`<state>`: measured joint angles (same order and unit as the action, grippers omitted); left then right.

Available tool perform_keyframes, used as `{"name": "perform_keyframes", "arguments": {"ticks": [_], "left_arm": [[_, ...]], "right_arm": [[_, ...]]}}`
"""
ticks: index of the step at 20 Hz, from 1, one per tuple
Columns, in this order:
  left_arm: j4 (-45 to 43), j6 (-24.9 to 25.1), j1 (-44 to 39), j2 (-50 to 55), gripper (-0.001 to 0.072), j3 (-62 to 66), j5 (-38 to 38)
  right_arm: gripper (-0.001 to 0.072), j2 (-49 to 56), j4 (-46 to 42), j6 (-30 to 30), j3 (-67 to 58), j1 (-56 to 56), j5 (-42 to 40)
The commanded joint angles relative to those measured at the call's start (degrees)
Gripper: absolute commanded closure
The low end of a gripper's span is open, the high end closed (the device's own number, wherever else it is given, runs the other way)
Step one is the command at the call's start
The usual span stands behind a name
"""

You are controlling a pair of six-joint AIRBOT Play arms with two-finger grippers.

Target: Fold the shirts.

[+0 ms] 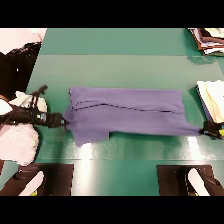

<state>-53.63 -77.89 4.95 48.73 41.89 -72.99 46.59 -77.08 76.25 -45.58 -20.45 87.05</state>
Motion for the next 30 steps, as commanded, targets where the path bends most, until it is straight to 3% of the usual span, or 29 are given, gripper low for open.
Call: {"name": "perform_keyframes", "arguments": {"ticks": [1, 6, 11, 17, 18, 19, 20, 21, 23, 24, 25, 26, 27, 28, 30], "left_arm": [[-0.4, 0.0, 0.0, 5.2, 0.0684, 7.6, 6.7], [0.3, 1.4, 0.0, 21.0, 0.0683, 16.6, 14.2], [1.4, 2.1, 0.0, 35.0, 0.0682, 24.7, 15.6], [1.5, 2.9, 0.0, 38.7, 0.0679, 27.5, 19.6], [1.4, 2.9, 0.0, 38.7, 0.0602, 27.5, 19.4], [1.4, 2.9, 0.0, 38.7, 0.032, 27.5, 19.4], [1.6, 2.7, 0.0, 38.7, 0.0118, 27.5, 19.5], [1.9, 2.7, 0.0, 38.7, 0.0117, 27.5, 19.2], [1.7, 2.9, 0.0, 38.6, 0.0121, 28.7, 16.1], [1.7, 2.9, 0.0, 38.4, 0.0305, 29.6, 14.1], [1.8, 3.0, 0.0, 38.3, 0.0547, 30.3, 12.4], [2.3, 3.6, 0.0, 38.1, 0.0679, 30.8, 11.3], [3.7, 3.5, 0.0, 38.1, 0.0681, 31.1, 10.7], [5.2, 3.6, -0.3, 38.1, 0.068, 31.1, 10.4], [5.6, 3.5, -2.4, 38.1, 0.0681, 31.1, 10.4]], "right_arm": [[0.0697, 8.1, 3.7, 0.2, -6.6, 0.2, -2.7], [0.0697, 23.8, 5.5, 0.2, -16.9, 5.6, -7.2], [0.0697, 36.2, 5.6, 2.3, -27.6, 10.5, -11.0], [0.0693, 47.4, 5.9, 2.3, -39.0, 14.2, -10.0], [0.0639, 48.5, 7.3, 2.1, -40.2, 14.1, -10.1], [0.0485, 49.4, 9.1, 2.1, -41.2, 13.8, -10.2], [0.0365, 50.1, 11.2, 2.1, -42.0, 13.2, -10.2], [0.0328, 50.4, 13.6, 1.1, -42.4, 12.4, -10.0], [0.0323, 50.4, 16.4, -1.0, -42.3, 10.3, -8.0], [0.0322, 50.3, 16.5, -2.0, -42.1, 8.9, -5.6], [0.0322, 50.3, 16.9, -3.2, -41.5, 7.5, -3.7], [0.032, 50.2, 17.7, -4.3, -40.2, 6.0, -2.3], [0.0238, 50.1, 18.2, -4.6, -38.4, 4.6, -1.5], [0.0098, 50.2, 19.4, -4.8, -36.0, 3.0, -1.4], [0.0115, 50.2, 21.9, -6.8, -30.5, 0.4, -2.8]]}}
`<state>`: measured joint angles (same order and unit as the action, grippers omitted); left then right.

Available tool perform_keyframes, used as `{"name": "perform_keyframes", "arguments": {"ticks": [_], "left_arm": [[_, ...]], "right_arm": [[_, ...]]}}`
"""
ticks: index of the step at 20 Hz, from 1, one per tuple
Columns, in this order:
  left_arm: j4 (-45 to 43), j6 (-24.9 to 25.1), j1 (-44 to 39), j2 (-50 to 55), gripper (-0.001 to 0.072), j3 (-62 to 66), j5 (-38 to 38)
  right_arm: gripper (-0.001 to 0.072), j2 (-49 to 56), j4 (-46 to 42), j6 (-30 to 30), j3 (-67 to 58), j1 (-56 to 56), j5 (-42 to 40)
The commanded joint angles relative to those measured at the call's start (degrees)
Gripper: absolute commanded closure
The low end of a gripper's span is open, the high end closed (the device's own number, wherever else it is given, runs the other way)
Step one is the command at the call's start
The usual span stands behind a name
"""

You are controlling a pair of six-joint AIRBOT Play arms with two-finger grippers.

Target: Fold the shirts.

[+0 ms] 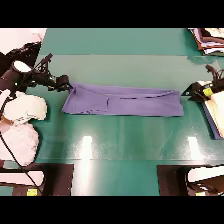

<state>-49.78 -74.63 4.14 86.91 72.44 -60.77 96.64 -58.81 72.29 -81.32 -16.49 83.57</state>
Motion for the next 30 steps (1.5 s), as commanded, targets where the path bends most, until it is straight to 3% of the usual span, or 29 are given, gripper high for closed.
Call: {"name": "perform_keyframes", "arguments": {"ticks": [1, 8, 9, 12, 14, 16, 23, 30], "left_arm": [[1.8, 0.3, -3.3, -0.1, 0.0681, 0.5, -1.6], [1.6, -0.6, -16.2, 0.5, 0.0682, 0.5, 6.4], [1.6, -0.9, -17.4, 0.8, 0.0682, 0.5, 7.1], [1.7, -2.2, -20.3, 2.8, 0.0682, 1.6, 7.4], [1.5, -3.4, -22.3, 5.3, 0.0682, 4.8, 7.0], [1.4, -3.9, -24.7, 8.8, 0.0682, 9.4, 6.2], [0.7, -9.2, -32.2, 23.7, 0.0682, 24.1, 3.4], [0.6, -10.9, -33.5, 27.1, 0.0682, 26.1, 3.5]], "right_arm": [[0.012, 0.1, 4.9, -3.8, 7.6, -4.3, -0.9], [0.0162, 3.8, 12.7, -7.1, 12.6, -1.7, -4.8], [0.0241, 4.7, 12.8, -7.1, 11.5, -0.4, -4.6], [0.0604, 5.8, 12.7, -8.9, 8.0, 2.3, -3.0], [0.0697, 5.6, 12.7, -9.0, 4.9, 3.2, 0.7], [0.0697, 3.5, 12.7, -8.7, 2.3, 4.0, 4.2], [0.0697, -9.4, 12.8, -0.9, -10.3, 13.1, 4.7], [0.0697, -10.0, 12.9, 2.5, -23.2, 27.0, 2.7]]}}
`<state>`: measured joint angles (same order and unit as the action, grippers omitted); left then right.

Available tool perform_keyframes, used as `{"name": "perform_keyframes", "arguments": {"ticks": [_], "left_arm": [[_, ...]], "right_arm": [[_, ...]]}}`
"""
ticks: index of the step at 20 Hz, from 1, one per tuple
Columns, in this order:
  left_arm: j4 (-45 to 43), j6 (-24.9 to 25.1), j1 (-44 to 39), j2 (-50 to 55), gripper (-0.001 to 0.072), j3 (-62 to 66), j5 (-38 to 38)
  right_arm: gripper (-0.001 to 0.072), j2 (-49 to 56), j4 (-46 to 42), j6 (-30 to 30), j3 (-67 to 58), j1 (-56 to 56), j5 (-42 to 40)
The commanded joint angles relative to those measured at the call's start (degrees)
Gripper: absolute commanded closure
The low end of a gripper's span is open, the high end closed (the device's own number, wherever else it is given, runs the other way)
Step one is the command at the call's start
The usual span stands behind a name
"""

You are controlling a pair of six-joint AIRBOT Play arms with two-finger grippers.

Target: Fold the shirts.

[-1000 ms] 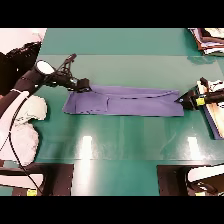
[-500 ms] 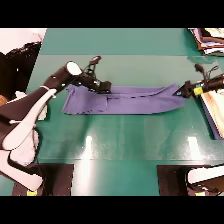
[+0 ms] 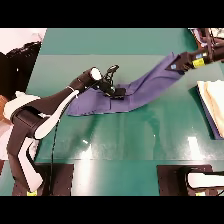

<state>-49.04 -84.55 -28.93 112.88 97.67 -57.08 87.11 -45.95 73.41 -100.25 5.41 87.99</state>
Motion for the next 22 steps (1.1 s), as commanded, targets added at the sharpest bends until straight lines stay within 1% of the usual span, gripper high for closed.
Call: {"name": "perform_keyframes", "arguments": {"ticks": [1, 8, 10, 12, 15, 16, 18, 20, 22], "left_arm": [[-0.1, -1.0, -0.4, 1.1, 0.0682, 0.8, -0.2], [-0.2, -0.5, -0.3, 1.0, 0.0681, 1.1, 0.3], [-0.7, -0.5, 0.7, 1.0, 0.0682, 3.1, -2.1], [-2.4, -0.5, 2.3, 0.7, 0.0682, 6.9, -5.9], [-7.0, -0.5, 6.9, -1.9, 0.0682, 11.5, -10.1], [-9.0, -0.5, 9.0, -3.3, 0.0682, 12.6, -11.2], [-12.9, -0.5, 14.1, -5.9, 0.0682, 15.3, -14.7], [-16.0, -0.5, 19.5, -8.1, 0.0681, 18.0, -18.9], [-17.2, -0.5, 24.5, -10.7, 0.0681, 18.7, -21.3]], "right_arm": [[0.0698, -0.5, 0.0, 1.5, -5.2, 6.9, -2.8], [0.0697, -0.5, 0.0, 1.5, -7.1, 15.8, -9.3], [0.0697, -0.5, 0.0, -0.1, -7.1, 18.0, -11.5], [0.0697, -0.5, 0.0, -0.5, -7.1, 19.8, -13.4], [0.0696, 0.2, 0.3, -1.4, -7.1, 22.8, -16.7], [0.0696, 1.0, 2.6, -2.4, -7.1, 23.9, -17.6], [0.0696, 3.8, 9.8, -6.1, -7.1, 26.0, -19.7], [0.0696, 8.2, 17.0, -11.9, -7.1, 29.5, -24.4], [0.0695, 12.9, 21.1, -15.6, -7.1, 33.8, -29.2]]}}
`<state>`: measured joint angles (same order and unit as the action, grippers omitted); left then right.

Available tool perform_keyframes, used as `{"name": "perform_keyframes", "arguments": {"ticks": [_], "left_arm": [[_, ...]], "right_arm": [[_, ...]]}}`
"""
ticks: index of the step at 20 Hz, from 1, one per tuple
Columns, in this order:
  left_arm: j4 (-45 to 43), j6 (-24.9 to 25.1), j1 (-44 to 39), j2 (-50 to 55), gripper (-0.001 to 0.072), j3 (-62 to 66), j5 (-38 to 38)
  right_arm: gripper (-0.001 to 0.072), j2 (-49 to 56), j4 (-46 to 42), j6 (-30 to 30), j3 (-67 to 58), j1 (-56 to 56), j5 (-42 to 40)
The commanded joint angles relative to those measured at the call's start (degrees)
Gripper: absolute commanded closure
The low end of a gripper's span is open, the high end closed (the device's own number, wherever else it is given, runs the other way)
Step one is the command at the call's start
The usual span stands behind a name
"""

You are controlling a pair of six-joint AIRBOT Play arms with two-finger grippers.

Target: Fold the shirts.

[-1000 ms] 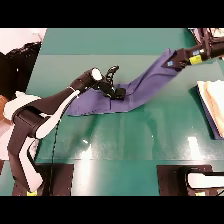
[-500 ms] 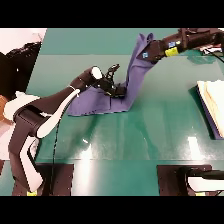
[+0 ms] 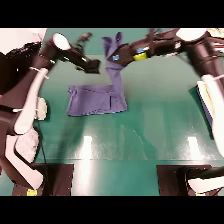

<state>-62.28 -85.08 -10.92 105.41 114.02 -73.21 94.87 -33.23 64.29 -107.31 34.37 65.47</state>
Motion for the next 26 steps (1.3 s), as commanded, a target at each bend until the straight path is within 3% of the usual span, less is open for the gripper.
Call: {"name": "perform_keyframes", "arguments": {"ticks": [1, 2, 3, 4, 6, 7, 12, 16, 19, 20, 26], "left_arm": [[-4.0, 0.0, 9.0, -4.7, 0.0681, 2.3, -5.8], [-4.0, 0.0, 11.2, -5.8, 0.0681, 2.4, -6.1], [-4.0, 0.0, 13.0, -6.9, 0.0681, 2.4, -6.6], [-4.0, 0.0, 14.6, -7.8, 0.0681, 2.3, -7.0], [-3.9, 0.0, 16.4, -8.8, 0.0681, 2.3, -7.6], [-4.0, 0.0, 16.8, -9.1, 0.0681, 2.3, -7.9], [-3.3, 0.0, 15.9, -9.3, 0.0681, 2.3, -8.9], [-3.4, 1.5, 14.7, -9.3, 0.0681, 2.2, -8.8], [-3.3, 1.5, 13.4, -9.3, 0.0681, 2.2, -8.2], [-3.3, 1.5, 13.0, -9.3, 0.0681, 2.2, -7.8], [-3.3, 1.6, 11.6, -9.3, 0.0681, 2.2, -6.4]], "right_arm": [[0.069, 7.3, 9.4, -7.6, -0.1, 6.9, -8.2], [0.054, 9.3, 10.1, -9.6, -0.2, 8.9, -9.2], [0.0277, 10.8, 10.2, -10.4, -0.2, 10.3, -10.1], [0.0103, 12.0, 10.3, -10.4, -0.2, 11.2, -10.6], [0.0124, 12.7, 10.2, -10.3, -0.2, 11.1, -9.0], [0.0202, 12.4, 10.1, -9.8, -0.1, 10.1, -7.4], [0.0204, 7.6, -5.4, -0.2, 4.4, 0.8, 3.3], [0.0204, 2.2, -12.1, 6.6, 19.6, -8.9, 2.5], [0.0179, 2.4, -9.2, 7.7, 27.6, -14.7, 1.3], [0.009, 3.3, -7.2, 7.7, 29.3, -15.7, 1.2], [0.0096, 14.0, 2.4, 7.0, 26.8, -12.8, 2.2]]}}
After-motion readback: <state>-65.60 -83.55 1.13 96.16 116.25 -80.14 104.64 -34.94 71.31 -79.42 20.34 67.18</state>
